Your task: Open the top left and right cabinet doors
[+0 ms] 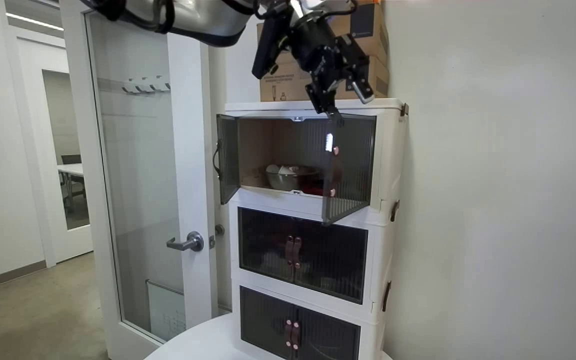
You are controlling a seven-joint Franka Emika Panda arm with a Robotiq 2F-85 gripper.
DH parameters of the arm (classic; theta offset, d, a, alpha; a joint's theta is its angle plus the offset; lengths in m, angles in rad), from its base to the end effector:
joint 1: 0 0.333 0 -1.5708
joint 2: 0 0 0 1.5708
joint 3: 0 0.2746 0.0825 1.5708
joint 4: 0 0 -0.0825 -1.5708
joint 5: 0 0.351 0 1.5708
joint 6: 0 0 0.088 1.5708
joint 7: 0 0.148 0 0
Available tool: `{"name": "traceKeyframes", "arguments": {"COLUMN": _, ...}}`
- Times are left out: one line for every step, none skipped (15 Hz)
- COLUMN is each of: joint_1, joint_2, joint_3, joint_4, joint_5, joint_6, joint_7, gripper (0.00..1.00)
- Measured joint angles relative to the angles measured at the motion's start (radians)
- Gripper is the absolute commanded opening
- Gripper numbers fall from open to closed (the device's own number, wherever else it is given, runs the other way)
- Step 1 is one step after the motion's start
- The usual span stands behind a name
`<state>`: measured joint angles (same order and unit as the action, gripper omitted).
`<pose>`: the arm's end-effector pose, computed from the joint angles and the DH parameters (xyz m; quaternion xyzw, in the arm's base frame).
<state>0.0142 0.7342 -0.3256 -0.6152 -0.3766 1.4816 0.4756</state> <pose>0.6480 -0.1660 0.5402 0.8868 -0.3515 0.1155 0.2770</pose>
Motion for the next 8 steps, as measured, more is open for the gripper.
{"name": "traceKeyframes", "arguments": {"joint_1": -0.003, "joint_2": 0.003, "joint_3": -0.018, "joint_4": 0.000, "joint_5": -0.020, "joint_6": 0.000, "joint_7": 0.002, "gripper": 1.00}}
{"name": "traceKeyframes", "arguments": {"joint_1": -0.007, "joint_2": 0.007, "joint_3": -0.037, "joint_4": 0.000, "joint_5": -0.040, "joint_6": -0.001, "joint_7": 0.003, "gripper": 1.00}}
{"name": "traceKeyframes", "arguments": {"joint_1": -0.012, "joint_2": 0.011, "joint_3": -0.055, "joint_4": 0.000, "joint_5": -0.058, "joint_6": -0.001, "joint_7": 0.005, "gripper": 1.00}}
{"name": "traceKeyframes", "arguments": {"joint_1": -0.019, "joint_2": 0.016, "joint_3": -0.073, "joint_4": 0.000, "joint_5": -0.073, "joint_6": -0.001, "joint_7": 0.006, "gripper": 1.00}}
{"name": "traceKeyframes", "arguments": {"joint_1": -0.027, "joint_2": 0.021, "joint_3": -0.084, "joint_4": 0.000, "joint_5": -0.079, "joint_6": -0.001, "joint_7": 0.006, "gripper": 1.00}}
{"name": "traceKeyframes", "arguments": {"joint_1": -0.035, "joint_2": 0.024, "joint_3": -0.088, "joint_4": 0.000, "joint_5": -0.080, "joint_6": -0.001, "joint_7": 0.002, "gripper": 1.00}}
{"name": "traceKeyframes", "arguments": {"joint_1": -0.042, "joint_2": 0.024, "joint_3": -0.087, "joint_4": 0.000, "joint_5": -0.076, "joint_6": 0.002, "joint_7": -0.006, "gripper": 1.00}}
{"name": "traceKeyframes", "arguments": {"joint_1": -0.047, "joint_2": 0.022, "joint_3": -0.081, "joint_4": 0.002, "joint_5": -0.066, "joint_6": 0.004, "joint_7": -0.022, "gripper": 1.00}}
